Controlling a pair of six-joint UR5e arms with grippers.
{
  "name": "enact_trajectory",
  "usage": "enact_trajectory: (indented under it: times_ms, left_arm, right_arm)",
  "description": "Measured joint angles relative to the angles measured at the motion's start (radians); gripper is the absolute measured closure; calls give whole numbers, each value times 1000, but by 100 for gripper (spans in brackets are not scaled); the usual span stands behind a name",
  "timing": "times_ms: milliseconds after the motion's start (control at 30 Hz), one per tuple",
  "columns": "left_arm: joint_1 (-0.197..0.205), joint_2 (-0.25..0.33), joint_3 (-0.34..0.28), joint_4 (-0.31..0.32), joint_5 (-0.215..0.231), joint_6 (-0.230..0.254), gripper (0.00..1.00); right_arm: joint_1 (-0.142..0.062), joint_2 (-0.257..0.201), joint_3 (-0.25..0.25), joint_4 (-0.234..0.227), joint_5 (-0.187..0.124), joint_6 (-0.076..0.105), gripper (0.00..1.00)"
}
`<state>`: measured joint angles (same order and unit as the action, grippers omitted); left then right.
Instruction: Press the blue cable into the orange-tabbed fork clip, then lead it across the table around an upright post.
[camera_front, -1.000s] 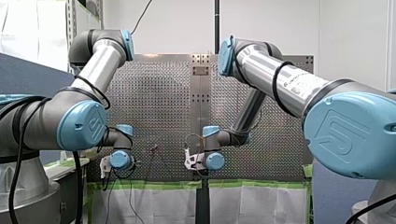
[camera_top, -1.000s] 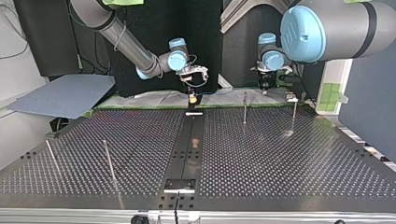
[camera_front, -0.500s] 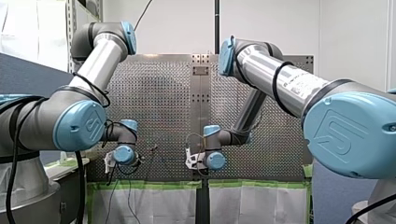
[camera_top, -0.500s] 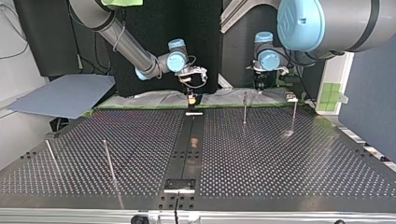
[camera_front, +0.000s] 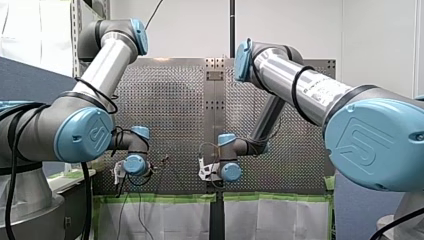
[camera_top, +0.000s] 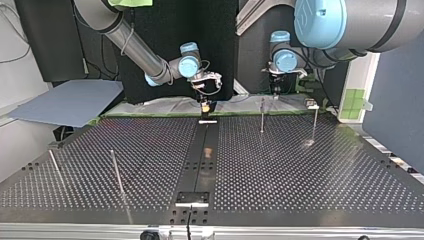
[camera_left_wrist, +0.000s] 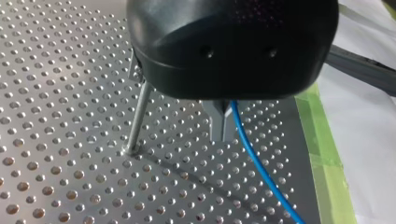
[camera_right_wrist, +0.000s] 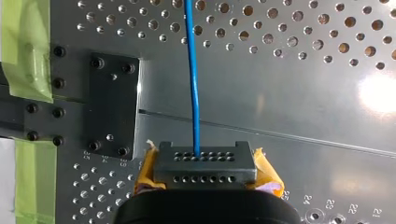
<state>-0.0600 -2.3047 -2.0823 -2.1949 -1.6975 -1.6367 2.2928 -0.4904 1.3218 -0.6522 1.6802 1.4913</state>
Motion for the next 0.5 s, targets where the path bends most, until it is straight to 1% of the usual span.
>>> enact_trajectory:
  times_ms: [167,300,500]
  left_arm:
    - [2,4,0,1,4,-2,100]
    - [2,20,0,-2,7,-7,100]
    - [7,51,0,-3,15,-35,100]
  right_arm:
    - [0,0,-5,2,-1,0,100]
    - [0,0,-15,10,-1,-2,100]
    - [0,0,-26,17,-1,-6,100]
